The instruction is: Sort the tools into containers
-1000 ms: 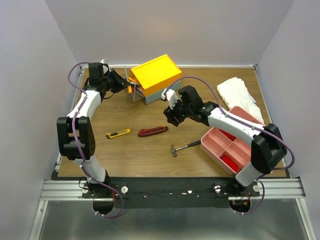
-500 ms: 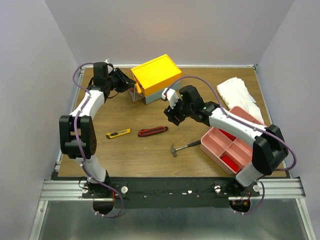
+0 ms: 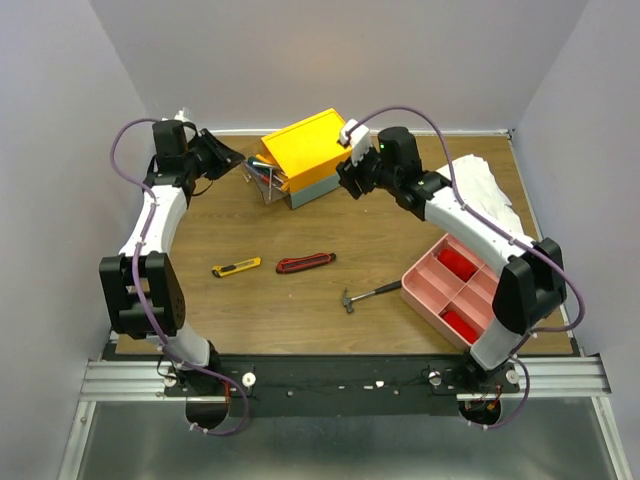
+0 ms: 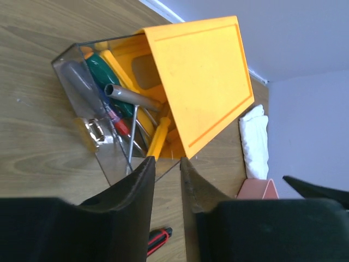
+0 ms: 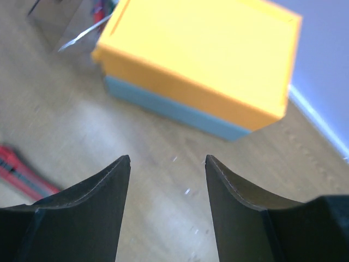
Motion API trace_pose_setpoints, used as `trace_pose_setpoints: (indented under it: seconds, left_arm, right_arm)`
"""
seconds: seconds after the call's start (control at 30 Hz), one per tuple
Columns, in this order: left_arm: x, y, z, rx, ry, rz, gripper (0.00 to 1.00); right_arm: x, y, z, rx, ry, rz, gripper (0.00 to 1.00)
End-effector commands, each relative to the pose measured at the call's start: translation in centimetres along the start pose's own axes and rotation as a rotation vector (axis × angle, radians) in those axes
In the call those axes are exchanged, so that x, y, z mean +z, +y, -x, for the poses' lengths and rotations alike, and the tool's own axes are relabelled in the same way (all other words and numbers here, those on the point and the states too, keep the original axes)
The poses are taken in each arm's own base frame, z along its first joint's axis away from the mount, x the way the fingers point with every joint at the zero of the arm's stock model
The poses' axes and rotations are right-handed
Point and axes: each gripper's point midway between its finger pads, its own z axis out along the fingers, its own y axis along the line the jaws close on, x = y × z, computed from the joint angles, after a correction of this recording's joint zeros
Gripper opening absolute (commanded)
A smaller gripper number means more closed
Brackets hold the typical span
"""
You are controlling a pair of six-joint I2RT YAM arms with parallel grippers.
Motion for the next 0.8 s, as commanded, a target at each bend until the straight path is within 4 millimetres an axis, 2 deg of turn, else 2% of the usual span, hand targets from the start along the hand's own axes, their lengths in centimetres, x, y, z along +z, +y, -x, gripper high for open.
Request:
trace_pose_setpoints:
  seconds: [0.0,0.03,0.07,0.1,0.13,0.17,0.2,0.23,0.27,0.3,0.37,0.47,0.6,0.77]
  left_arm:
    - [-1.1,3.5,-0.5,0.113,0.007,0.081,0.04]
    - [-1.1,4.4,-0.6,0.104,0.013,0.098,0.00]
    - [-1.1,5.2,-1.0,0.092,0.023,0.112,0.00]
    - [-1.0,5.9,-1.2,0.081,0.032,0.123,0.00]
    - [-0.9,6.2,-1.3,0.077,0.034,0.128,0.00]
    - [-0.8,6.7,-1.4,0.074,0.036,0.138,0.00]
    - [-0.6,7.1,-1.5,0.079,0.040,0.142,0.00]
    - [-0.4,7.4,-1.7,0.087,0.046,0.142,0.00]
    - [-0.1,7.4,-1.5,0.089,0.043,0.139,0.00]
    - [0.3,8.0,-1.6,0.083,0.050,0.144,0.00]
    - [0.9,8.0,-1.3,0.081,0.040,0.133,0.00]
    - [1.9,8.3,-1.2,0.077,0.045,0.118,0.00]
    - [3.2,8.5,-1.2,0.060,0.059,0.116,0.00]
    - [4.8,7.2,-1.2,0.059,0.070,0.081,0.00]
  right_arm:
    - [3.5,-4.9,5.6,0.046,-0.199,-0.152,0.60]
    - [5.9,-4.9,4.1,0.061,-0.161,-0.141,0.57]
    - [6.6,-5.2,4.8,0.080,-0.173,-0.144,0.53]
    - [7.3,-5.6,5.2,0.085,-0.183,-0.145,0.41]
    - [7.7,-6.3,7.4,0.082,-0.237,-0.146,0.35]
    - [9.3,-6.5,6.6,0.098,-0.229,-0.141,0.29]
    - [10.0,-6.9,6.7,0.104,-0.236,-0.144,0.19]
    - [9.9,-7.6,8.8,0.095,-0.286,-0.152,0.15]
    - [11.6,-7.4,7.5,0.095,-0.264,-0.140,0.12]
    - [12.0,-7.6,7.7,0.090,-0.273,-0.136,0.09]
    - [12.8,-7.5,7.8,0.078,-0.274,-0.119,0.07]
    - [14.4,-6.3,4.9,0.086,-0.198,-0.070,0.06]
    - [14.9,-4.8,2.1,0.093,-0.137,-0.016,0.04]
    - [14.9,-3.2,-0.5,0.109,-0.071,0.036,0.04]
